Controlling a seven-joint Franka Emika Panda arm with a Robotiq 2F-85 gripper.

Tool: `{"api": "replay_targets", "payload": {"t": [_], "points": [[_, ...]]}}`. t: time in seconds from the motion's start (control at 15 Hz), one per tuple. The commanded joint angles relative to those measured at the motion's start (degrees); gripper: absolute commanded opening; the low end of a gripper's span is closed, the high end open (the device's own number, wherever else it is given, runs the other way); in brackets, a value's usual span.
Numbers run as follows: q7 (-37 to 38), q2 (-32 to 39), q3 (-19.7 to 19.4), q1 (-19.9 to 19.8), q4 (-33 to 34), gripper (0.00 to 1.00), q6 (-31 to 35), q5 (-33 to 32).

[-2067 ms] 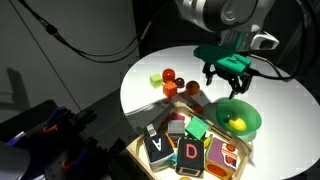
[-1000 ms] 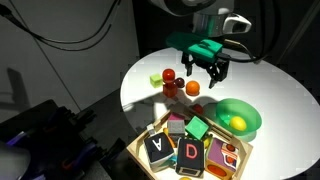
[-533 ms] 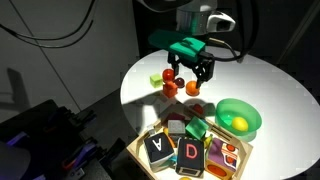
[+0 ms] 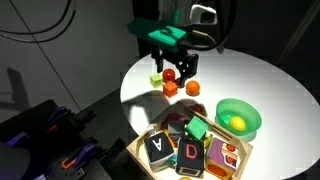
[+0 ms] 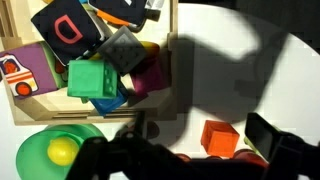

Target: Put the yellow ball in the green bowl then put the green block on the table.

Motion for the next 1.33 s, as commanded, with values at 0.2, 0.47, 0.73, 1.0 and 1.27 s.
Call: {"api": "replay_targets", "payload": {"t": [0.2,0.47,0.73,1.0,1.27], "points": [[4.4,-7.3,-1.5,3.2,-2.8,1.0,-7.4,-5.0],[6.7,-10.9,-1.4,4.3,-5.0,1.0,-7.5,-6.3],[5.6,-14.2,-1.5,5.2,-7.8,1.0,-4.6,-5.5],[5.8,-14.2,-1.8,5.4,-8.7,1.0,-2.2,-5.6],[5.8,-12.5,-3.2,4.6,-9.7,1.0,1.6,-5.8]]}}
